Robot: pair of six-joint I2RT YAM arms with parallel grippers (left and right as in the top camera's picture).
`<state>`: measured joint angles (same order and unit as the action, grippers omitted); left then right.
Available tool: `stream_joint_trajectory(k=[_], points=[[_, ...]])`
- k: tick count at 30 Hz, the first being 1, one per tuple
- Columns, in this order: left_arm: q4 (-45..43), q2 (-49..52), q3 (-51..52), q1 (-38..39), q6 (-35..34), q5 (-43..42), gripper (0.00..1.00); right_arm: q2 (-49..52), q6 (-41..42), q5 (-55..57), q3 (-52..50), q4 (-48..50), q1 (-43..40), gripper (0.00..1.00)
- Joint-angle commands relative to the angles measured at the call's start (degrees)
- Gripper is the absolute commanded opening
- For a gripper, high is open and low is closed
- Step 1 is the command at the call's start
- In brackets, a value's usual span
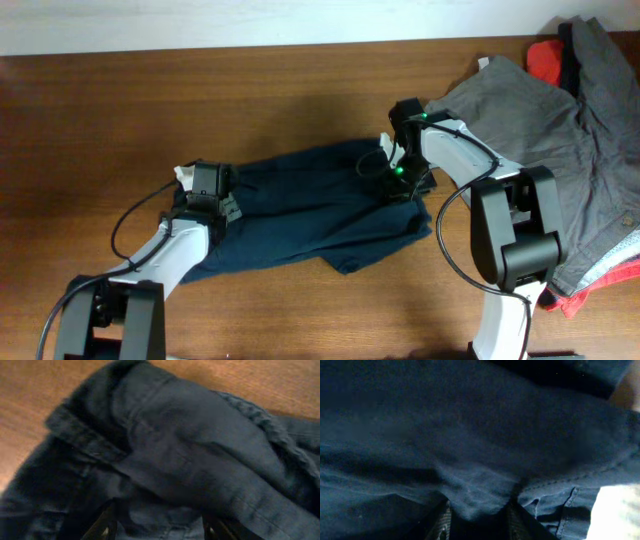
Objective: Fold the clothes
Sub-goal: 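Pull the left end of the trousers leftward with the left gripper to flatten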
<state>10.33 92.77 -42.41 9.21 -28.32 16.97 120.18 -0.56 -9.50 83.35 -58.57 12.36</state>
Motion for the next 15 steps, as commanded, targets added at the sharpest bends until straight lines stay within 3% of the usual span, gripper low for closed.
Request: stream_joint_trajectory(k=[1,5,7,11,15], points=[[2.3,1.0,-1.4,-1.0,5.7,0.4,0.56,3.3,1.5,4.6,-3.3,-1.5,-2.7,0.41],[17.6,-3.7,-10.4,-5.0,5.7,0.4,0.64,3.3,1.5,4.6,-3.3,-1.6,-3.5,0.41],[24.1,-7.5,-15.2,-7.8,5.7,0.4,0.77,3.3,1.5,4.6,-3.3,-1.5,-3.5,0.41],[27.3,-11.1,-16.6,-11.5,6.1,-3.7,0.92,3.3,1.5,4.6,-3.3,-1.4,-3.4,0.41],[31.8,-9.2,-15.2,-14.8,6.1,-12.0,0.99,3.3,1.5,4.6,-3.3,-1.5,-3.4,0.41]])
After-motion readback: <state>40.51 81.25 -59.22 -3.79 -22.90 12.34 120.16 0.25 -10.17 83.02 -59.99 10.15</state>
